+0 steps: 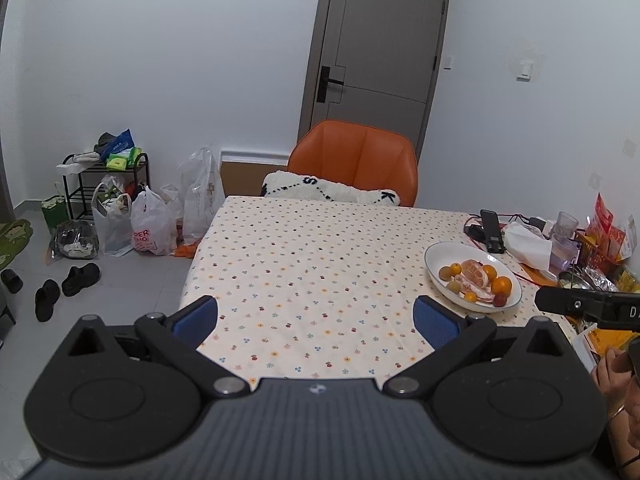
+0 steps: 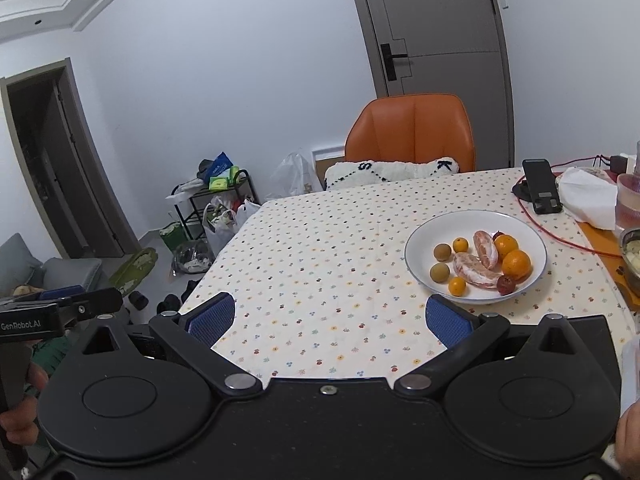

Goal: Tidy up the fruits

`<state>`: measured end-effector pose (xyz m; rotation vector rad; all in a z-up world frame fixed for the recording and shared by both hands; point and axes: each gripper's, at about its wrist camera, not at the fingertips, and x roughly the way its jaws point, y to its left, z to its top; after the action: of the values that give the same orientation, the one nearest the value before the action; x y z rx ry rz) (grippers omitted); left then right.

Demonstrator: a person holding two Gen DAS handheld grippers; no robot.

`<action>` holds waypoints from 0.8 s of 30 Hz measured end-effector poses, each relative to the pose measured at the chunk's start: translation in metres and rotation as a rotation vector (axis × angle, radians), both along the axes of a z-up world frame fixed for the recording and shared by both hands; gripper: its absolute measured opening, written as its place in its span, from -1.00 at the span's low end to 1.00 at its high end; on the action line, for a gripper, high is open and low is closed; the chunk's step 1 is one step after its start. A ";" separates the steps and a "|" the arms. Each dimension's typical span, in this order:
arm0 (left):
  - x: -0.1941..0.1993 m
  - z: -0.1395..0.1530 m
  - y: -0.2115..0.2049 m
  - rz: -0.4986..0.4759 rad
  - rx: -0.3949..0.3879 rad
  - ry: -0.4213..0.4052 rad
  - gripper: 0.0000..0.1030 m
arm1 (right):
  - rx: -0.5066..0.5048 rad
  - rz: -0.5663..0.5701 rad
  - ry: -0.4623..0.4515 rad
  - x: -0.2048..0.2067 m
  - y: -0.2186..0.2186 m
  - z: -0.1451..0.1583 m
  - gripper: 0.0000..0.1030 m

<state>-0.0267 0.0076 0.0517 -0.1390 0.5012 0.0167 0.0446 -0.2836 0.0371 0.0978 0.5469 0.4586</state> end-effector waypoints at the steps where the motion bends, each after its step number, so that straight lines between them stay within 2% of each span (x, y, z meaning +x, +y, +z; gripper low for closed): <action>1: 0.000 0.000 0.000 0.000 0.001 0.001 1.00 | -0.006 -0.002 -0.001 0.000 0.001 0.000 1.00; 24: -0.001 -0.001 0.003 0.006 0.016 0.010 1.00 | -0.007 0.007 -0.004 -0.002 0.002 0.000 1.00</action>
<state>-0.0277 0.0104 0.0508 -0.1249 0.5108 0.0273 0.0426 -0.2814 0.0373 0.0877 0.5451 0.4638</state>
